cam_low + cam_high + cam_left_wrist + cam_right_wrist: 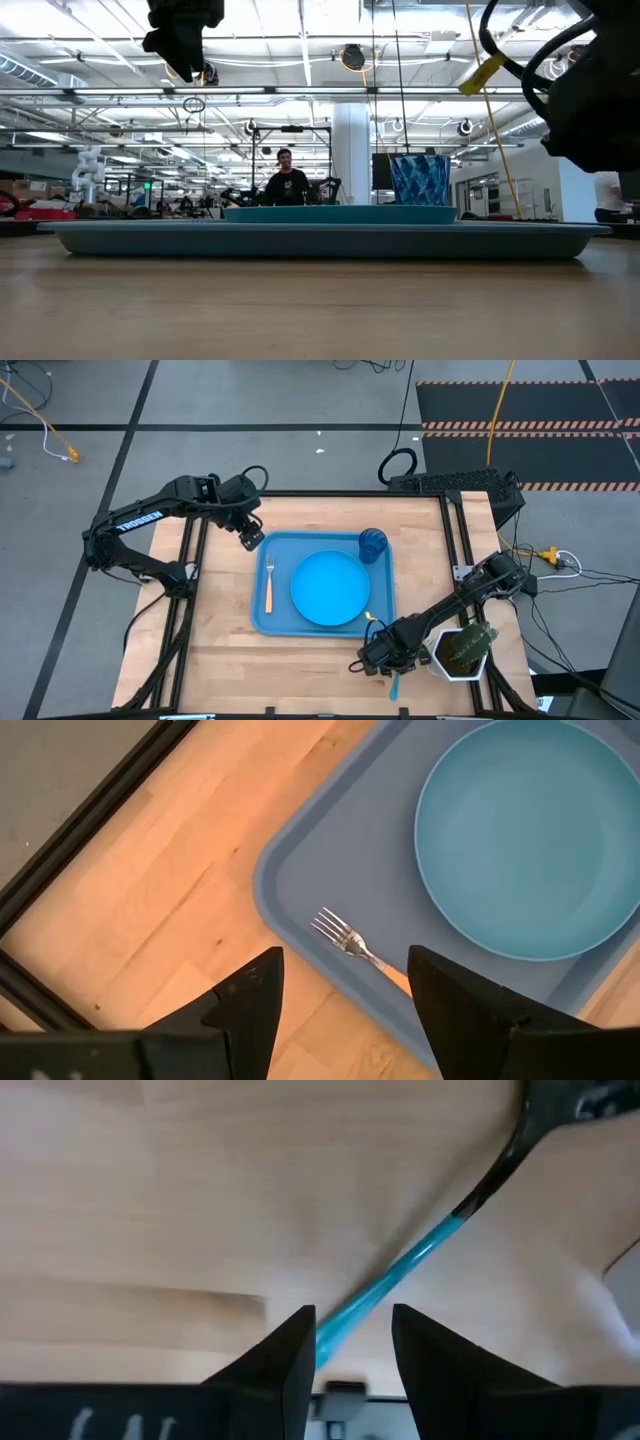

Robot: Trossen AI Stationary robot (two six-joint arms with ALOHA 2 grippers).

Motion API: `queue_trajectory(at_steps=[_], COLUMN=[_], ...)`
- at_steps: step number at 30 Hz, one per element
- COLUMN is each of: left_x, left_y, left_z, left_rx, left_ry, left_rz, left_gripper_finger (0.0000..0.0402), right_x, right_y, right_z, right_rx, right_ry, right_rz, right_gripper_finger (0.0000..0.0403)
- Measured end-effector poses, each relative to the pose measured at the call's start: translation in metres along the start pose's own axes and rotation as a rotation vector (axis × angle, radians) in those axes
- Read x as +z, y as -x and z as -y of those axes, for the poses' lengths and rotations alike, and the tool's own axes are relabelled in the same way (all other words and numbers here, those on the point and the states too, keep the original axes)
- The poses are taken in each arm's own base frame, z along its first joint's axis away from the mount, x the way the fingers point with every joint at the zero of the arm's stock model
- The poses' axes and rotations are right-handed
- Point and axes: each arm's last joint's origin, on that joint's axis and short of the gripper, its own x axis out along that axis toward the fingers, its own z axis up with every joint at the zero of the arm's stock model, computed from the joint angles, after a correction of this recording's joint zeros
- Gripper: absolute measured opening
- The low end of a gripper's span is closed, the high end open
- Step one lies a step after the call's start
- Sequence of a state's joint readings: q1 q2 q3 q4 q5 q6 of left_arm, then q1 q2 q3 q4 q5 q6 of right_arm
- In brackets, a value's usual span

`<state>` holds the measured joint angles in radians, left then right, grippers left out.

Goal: Pick and place plate/cup/fork/spoon on tray
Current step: Put the blue spoon on the blue tray to the left of the blue plate

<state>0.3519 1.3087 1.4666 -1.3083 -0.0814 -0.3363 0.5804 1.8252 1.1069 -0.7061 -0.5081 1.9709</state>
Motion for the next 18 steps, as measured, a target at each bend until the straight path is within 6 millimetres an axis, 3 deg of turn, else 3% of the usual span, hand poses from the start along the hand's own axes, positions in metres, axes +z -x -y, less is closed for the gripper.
queue_trajectory(at_steps=[12, 18], left_x=[-0.003, -0.004], left_y=[0.001, 0.001], left_z=[0.007, 0.01], left_rx=[-0.01, 0.002], left_ry=[0.04, 0.043], left_rz=[-0.009, -0.001], left_gripper_finger=[0.0216, 0.0216], right_x=[0.004, 0.004], right_y=[0.001, 0.001], right_z=[0.006, 0.004], right_rx=[-0.068, -0.037], right_ry=[0.134, 0.078], right_rz=[0.001, 0.026], right_gripper_finger=[0.0128, 0.0128])
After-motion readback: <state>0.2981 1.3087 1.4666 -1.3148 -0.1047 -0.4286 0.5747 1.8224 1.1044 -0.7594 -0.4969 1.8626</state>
